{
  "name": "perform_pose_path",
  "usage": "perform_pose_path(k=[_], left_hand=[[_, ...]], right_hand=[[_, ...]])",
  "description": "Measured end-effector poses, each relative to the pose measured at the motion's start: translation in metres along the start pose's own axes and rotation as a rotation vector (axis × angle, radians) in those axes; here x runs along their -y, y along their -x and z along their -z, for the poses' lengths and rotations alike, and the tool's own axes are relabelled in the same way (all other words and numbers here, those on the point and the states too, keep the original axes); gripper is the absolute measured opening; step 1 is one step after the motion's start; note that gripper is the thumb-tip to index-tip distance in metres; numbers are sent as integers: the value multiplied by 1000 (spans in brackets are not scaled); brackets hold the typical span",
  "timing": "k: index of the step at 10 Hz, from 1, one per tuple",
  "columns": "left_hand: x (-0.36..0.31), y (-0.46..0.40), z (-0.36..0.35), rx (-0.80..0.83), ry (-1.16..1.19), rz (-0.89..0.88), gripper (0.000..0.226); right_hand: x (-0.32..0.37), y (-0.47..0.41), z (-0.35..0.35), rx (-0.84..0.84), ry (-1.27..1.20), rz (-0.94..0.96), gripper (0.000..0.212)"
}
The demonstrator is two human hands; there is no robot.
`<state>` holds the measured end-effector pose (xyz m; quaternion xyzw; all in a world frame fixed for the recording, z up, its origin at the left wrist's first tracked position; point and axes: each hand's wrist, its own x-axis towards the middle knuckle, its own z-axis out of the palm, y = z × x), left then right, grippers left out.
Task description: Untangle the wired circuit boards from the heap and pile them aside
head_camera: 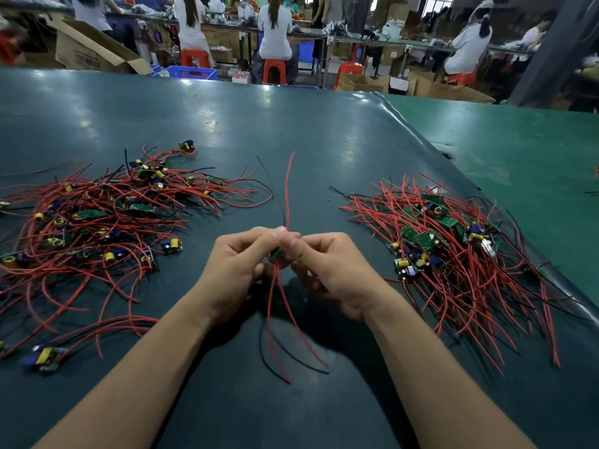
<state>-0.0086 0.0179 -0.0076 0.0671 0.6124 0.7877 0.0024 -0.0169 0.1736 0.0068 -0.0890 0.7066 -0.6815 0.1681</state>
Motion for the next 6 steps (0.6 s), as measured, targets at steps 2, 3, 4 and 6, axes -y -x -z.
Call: perform_pose_path(k=[2,3,4,6], left_hand=[[-3,-6,-1,-59,-1,48,60],[-10,-14,13,-385,67,-91,56],[-9,-15,23,-539,139,-139,51],[-6,-17,22,-518,118,-123,51]], right_hand=[[2,4,6,-9,47,51,21],[8,-2,11,-479,-181,298,20],[16,0,29,-946,-469,463,21],[12,-2,27,-715,-721,60,27]])
